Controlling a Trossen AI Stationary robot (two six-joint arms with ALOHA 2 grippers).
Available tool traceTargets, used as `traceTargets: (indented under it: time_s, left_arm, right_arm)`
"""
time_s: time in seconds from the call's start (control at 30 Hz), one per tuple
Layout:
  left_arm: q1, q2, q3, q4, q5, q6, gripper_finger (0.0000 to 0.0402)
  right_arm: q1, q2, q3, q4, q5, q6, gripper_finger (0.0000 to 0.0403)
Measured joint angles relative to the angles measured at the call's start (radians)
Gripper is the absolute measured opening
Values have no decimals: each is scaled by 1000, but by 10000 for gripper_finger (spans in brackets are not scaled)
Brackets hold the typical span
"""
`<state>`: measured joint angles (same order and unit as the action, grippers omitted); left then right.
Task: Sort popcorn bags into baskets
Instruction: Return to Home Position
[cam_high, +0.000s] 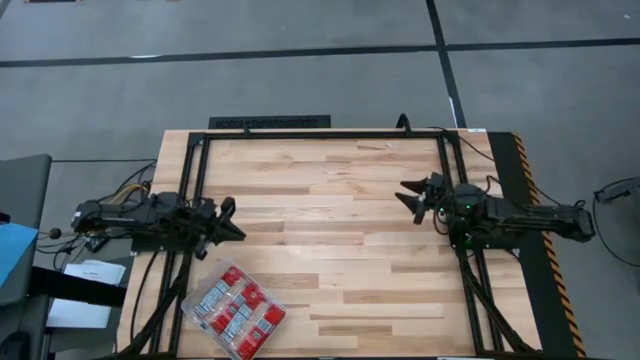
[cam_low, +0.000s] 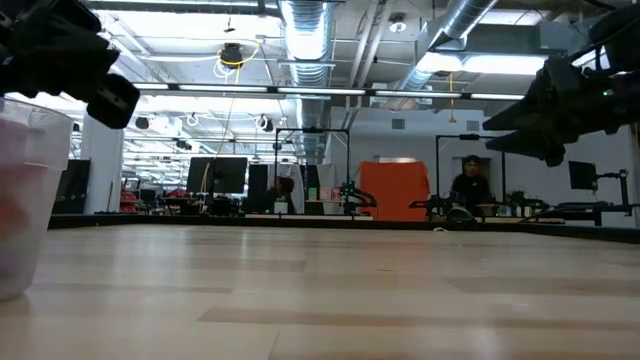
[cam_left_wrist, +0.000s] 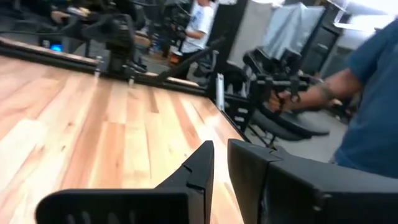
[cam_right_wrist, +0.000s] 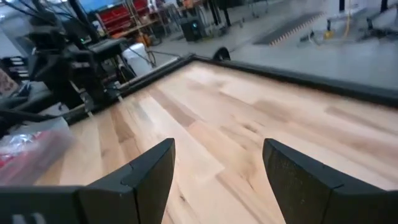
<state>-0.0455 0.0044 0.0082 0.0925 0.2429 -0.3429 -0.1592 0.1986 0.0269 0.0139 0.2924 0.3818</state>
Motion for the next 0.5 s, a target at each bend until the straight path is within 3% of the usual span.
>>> traceTargets:
  time_s: [0.1, 0.27, 0.5]
  left_arm:
    - [4, 0, -1, -16, 34, 57, 39]
    - [4, 0, -1, -16, 5, 165, 39]
    - [4, 0, -1, -24, -44, 100, 39]
  right_arm:
    - [-7, 31, 0, -2, -2, 36, 270]
    - [-7, 65, 0, -3, -3, 36, 270]
    - [-7, 76, -2, -5, -3, 36, 270]
